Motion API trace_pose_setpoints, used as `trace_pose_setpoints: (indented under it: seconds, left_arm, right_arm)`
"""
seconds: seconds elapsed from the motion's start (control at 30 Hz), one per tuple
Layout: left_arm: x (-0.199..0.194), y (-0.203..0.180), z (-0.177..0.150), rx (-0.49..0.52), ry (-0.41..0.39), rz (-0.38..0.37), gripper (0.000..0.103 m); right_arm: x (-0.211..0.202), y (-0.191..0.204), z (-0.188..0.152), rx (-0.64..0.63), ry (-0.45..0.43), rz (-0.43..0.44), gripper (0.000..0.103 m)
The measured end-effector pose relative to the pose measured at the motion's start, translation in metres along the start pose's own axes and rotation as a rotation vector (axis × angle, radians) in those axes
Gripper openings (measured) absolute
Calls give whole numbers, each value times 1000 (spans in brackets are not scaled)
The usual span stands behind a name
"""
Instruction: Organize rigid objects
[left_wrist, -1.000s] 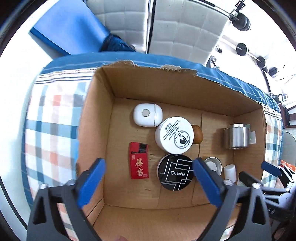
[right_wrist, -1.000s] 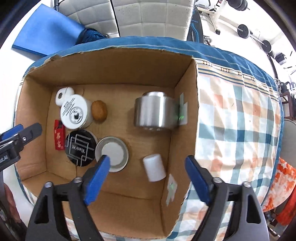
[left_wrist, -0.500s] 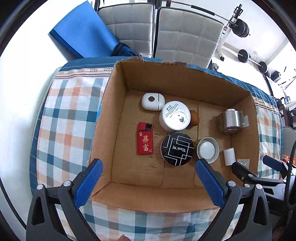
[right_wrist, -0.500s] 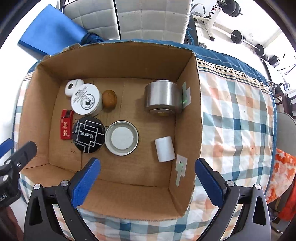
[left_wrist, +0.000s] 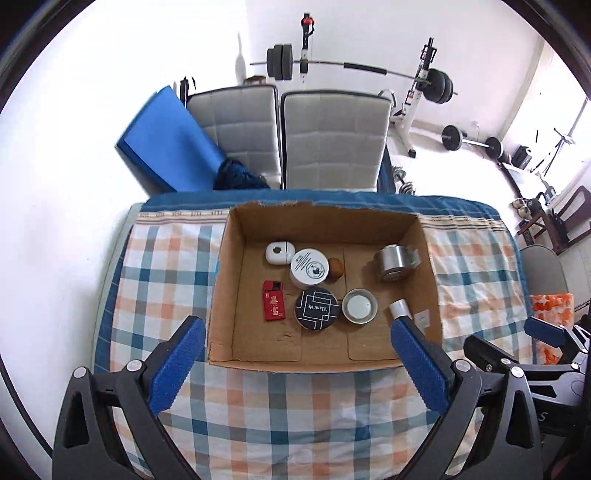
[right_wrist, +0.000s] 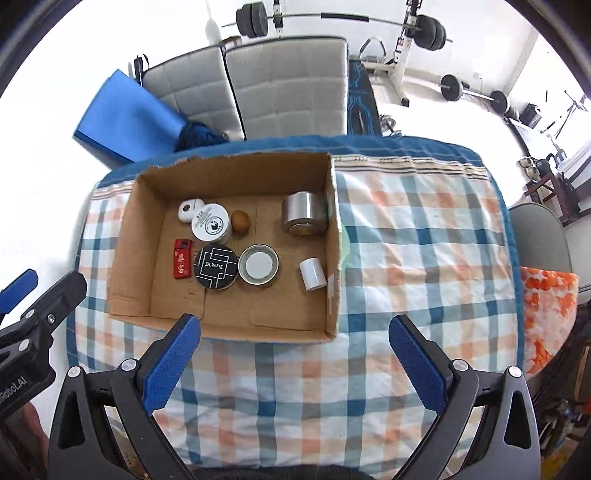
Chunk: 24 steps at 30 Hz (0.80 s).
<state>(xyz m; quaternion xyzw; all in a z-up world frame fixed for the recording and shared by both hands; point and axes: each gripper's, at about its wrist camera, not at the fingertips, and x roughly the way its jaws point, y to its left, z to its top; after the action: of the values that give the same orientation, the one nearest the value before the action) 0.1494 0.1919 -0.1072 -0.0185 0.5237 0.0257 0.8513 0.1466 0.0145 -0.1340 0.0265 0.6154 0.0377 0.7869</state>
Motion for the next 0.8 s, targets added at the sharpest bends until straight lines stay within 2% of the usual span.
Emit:
trace_pose_setpoints:
  seconds: [0.17,0.4,0.57,0.8]
  left_arm:
    - [-46,-3,-3,-3,-57,-13,103]
    - [-90,-4,-8,-25,-100,-40,103]
    - [-105,-10,-17,-5,-131,-22,103]
    - [-106,-18,-25,13,-116,-25,103]
  right_arm:
    - [-59,-9,-24,17,-77,8,103]
    - [-109,-18,-41,32,-128,21,103]
    - [-129,-19,-45,32,-165,14,103]
    - [-141,-16,-45,15,-204,-17,103]
